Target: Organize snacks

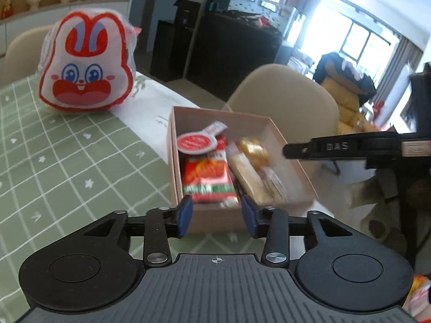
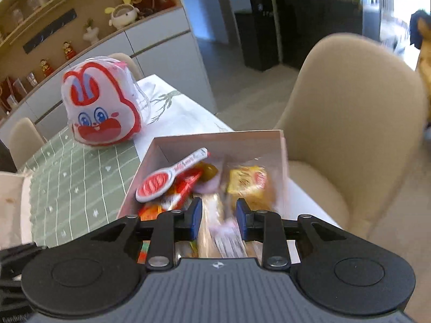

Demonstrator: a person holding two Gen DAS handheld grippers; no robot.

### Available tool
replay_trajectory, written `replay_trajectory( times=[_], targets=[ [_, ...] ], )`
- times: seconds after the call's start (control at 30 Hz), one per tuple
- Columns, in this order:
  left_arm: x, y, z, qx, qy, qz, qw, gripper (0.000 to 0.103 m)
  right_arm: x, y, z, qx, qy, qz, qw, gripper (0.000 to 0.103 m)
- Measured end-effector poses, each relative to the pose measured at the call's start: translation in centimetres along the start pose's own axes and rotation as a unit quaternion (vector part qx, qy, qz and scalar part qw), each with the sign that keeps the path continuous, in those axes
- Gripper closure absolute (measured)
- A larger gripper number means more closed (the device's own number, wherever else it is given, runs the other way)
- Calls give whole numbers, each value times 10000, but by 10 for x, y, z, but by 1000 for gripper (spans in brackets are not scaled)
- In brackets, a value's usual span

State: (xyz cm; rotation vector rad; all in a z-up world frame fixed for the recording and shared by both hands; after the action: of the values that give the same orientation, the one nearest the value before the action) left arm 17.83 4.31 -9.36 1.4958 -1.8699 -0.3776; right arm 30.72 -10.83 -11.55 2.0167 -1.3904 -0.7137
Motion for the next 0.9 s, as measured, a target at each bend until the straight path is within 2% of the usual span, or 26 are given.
replay_trajectory(
  times=[0.07,0.1,0.13,0.2,0.23,0.3,0.4,0.5,0.57,0.73,0.9],
  targets=[
    [13,16,11,-31,-190,-132,9997,61,-1,32,17,296,209,134,9993,74],
    [18,24,16,-34,-240,-195,9995,62,-4,47,27,429,322,180,9984,67],
    [23,32,22,-13,-264,-227,9994,62,-7,64,38,572,433,242,9971,53],
    [33,50,32,80,-328,-222,9992,65,-13,93,59,807,516,380,9947,36],
    [38,58,37,126,-370,-231,9990,75,-16,108,72,938,532,433,9932,36],
    [47,72,46,186,-449,-227,9986,86,-20,133,93,1150,448,506,9911,35],
    [60,94,56,404,-461,-213,9979,86,-22,160,116,1096,186,465,9927,35],
    [73,109,61,602,-696,-448,9947,86,-23,173,131,896,-85,234,9957,35],
    [81,115,64,650,-824,-468,9934,86,-27,178,135,913,-84,180,9956,35],
    [86,115,66,515,-642,-228,9963,86,-31,192,140,1060,10,271,9940,35],
    [88,116,67,492,-725,-346,9955,86,-32,194,141,1061,1,331,9938,35]
  ],
)
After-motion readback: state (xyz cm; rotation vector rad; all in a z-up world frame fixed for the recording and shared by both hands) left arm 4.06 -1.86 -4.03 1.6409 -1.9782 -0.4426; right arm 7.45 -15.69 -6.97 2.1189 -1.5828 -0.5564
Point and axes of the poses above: each gripper's, at about its wrist camera, not at the fingertips, and y roughly against the way its jaws point, x to its right, z to its underside, the point moved 6 cm from there along -y, roughly the way its jaws point, and after that the axes turned 10 degrees about z, right-handed, at the moved point
